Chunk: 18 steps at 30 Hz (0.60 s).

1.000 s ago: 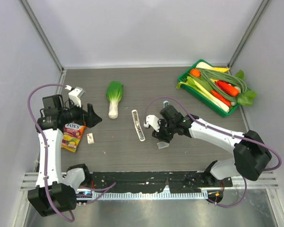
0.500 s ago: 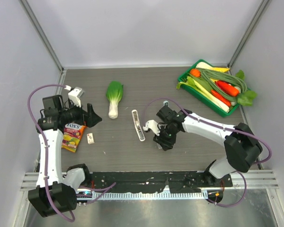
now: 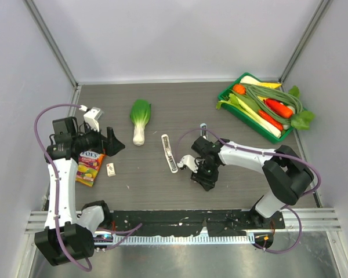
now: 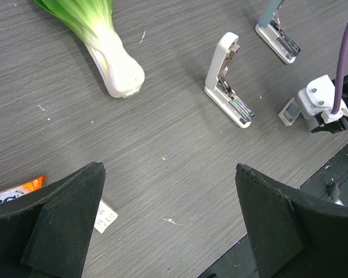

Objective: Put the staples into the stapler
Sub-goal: Place the staple box at the center of the board.

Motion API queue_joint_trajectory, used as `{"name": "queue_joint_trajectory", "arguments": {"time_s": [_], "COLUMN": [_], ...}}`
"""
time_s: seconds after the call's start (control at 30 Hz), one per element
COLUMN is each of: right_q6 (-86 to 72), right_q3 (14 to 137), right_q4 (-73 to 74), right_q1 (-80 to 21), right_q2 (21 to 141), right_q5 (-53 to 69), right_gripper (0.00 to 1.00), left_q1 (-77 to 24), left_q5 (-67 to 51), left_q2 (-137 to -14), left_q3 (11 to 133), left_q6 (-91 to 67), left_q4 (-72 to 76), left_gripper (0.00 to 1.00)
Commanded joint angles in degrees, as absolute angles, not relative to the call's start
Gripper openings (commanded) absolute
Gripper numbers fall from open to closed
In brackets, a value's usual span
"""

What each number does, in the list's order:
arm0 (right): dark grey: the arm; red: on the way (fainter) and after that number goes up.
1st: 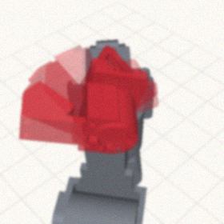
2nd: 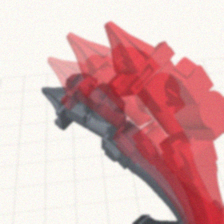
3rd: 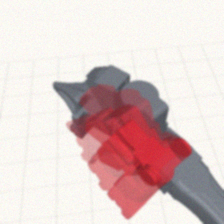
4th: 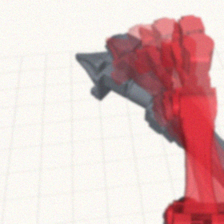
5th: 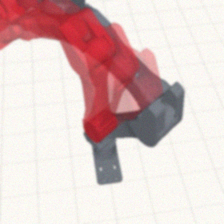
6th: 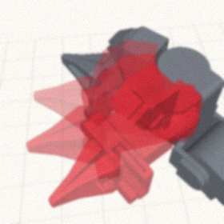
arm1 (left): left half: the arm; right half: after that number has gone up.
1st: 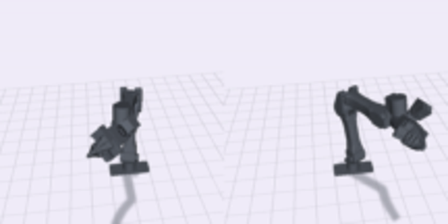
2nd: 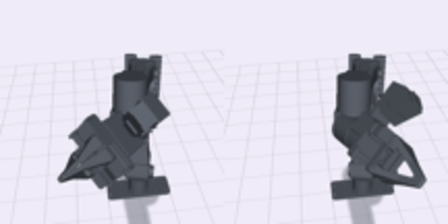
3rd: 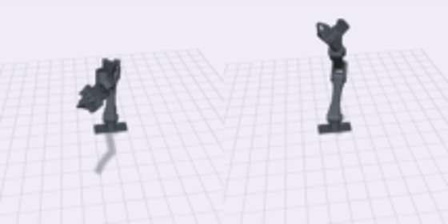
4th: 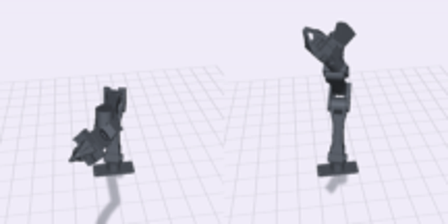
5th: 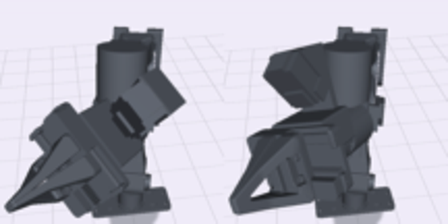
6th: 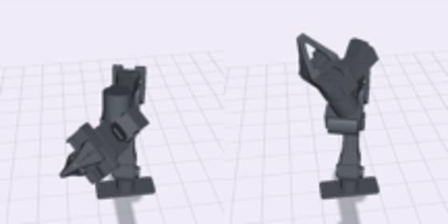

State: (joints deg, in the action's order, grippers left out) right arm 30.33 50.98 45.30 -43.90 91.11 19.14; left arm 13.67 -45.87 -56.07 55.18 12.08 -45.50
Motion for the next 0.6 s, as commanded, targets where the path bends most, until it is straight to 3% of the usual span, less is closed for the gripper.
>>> {"name": "queue_joint_trajectory", "arguments": {"time_s": [0.0,0.2,0.37,0.57], "right_q6": [28.74,28.56,31.55,37.35], "right_q3": [50.54,51.32,53.61,53.53], "right_q4": [37.1,33.31,39.19,39.38], "right_q1": [-44.21,-44.21,-44.21,-44.21], "right_q2": [89.21,87.36,85.18,79.63], "right_q5": [14.42,12.84,13.09,12.13], "right_gripper": [0.42,0.43,0.43,0.48], "left_q1": [14.24,14.59,14.85,15.03], "left_q5": [-46.14,-46.49,-46.76,-46.93], "left_q2": [-55.2,-55.11,-54.93,-55.2], "left_q3": [54.76,54.49,54.4,54.14], "left_q6": [11.51,11.6,11.95,11.87], "left_q4": [-43.07,-43.15,-43.42,-42.98], "left_gripper": [0.98,0.99,0.98,0.98]}}
